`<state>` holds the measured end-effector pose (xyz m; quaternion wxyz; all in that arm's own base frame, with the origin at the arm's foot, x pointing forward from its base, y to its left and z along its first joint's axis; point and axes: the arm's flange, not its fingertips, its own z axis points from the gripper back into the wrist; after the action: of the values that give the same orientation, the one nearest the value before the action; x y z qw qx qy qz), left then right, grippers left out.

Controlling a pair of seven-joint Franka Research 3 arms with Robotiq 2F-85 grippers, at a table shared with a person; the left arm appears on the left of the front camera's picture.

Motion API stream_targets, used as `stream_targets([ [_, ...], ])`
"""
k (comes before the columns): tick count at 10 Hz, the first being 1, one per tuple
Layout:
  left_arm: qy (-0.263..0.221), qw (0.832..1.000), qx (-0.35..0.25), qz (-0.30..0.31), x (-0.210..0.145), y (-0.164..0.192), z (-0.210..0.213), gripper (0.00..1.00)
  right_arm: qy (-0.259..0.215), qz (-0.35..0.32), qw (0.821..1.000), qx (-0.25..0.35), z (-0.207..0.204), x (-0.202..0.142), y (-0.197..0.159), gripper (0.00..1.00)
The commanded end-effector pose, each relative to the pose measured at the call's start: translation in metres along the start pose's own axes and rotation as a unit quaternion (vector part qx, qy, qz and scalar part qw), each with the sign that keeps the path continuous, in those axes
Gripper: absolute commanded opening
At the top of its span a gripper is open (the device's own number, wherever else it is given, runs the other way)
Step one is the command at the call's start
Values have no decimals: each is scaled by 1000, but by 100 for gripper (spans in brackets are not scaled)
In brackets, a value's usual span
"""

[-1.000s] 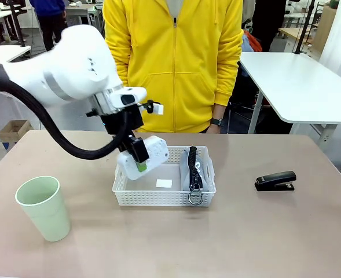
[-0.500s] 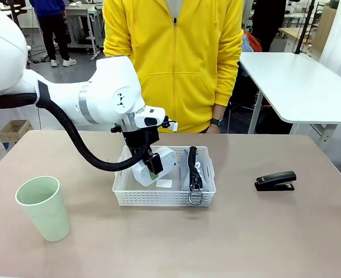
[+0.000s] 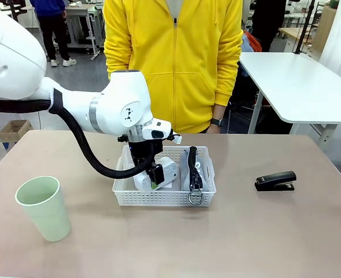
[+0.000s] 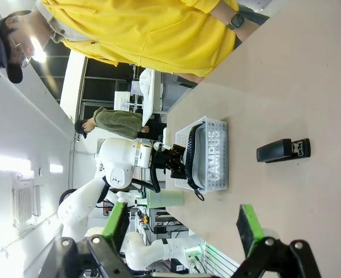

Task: Efficiently arrange items inside the basket to fit them all.
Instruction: Pick up the Digital clock and place it inside the Organizing basket.

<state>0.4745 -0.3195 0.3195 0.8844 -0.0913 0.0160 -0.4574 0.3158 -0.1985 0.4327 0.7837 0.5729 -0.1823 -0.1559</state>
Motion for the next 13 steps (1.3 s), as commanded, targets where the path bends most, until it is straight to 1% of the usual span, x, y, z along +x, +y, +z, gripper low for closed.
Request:
stream_targets([
  [1,11,1000,13,7,6,0,3,67,-2,8,1000,7,0,-1,0,100],
  [2,22,1000,17,7,7,0,2,100,-2,8,1000,7,0,-1,0,100],
  [5,16,1000,14,2,4,-1,8,100,-2,8,1000,7,0,-1,0,100],
  [6,11,1000,8,2,-1,-1,18,100,-2,8,1000,7,0,-1,0,100],
  [7,2,1000,-10,1,-12,-4,37,100,-2,8,1000,7,0,-1,0,100],
  [8,-14,1000,-22,0,-29,-8,63,100,-2,8,1000,7,0,-1,0,100],
  [10,-80,996,-44,7,-69,-5,129,100,-2,8,1000,7,0,-1,0,100],
  [11,-108,992,-61,15,-91,2,156,100,-2,8,1000,7,0,-1,0,100],
  [12,-133,987,-91,23,-120,15,181,100,-2,8,1000,7,0,-1,0,100],
  [13,-170,977,-119,55,-159,39,208,100,-2,8,1000,7,0,-1,0,100],
])
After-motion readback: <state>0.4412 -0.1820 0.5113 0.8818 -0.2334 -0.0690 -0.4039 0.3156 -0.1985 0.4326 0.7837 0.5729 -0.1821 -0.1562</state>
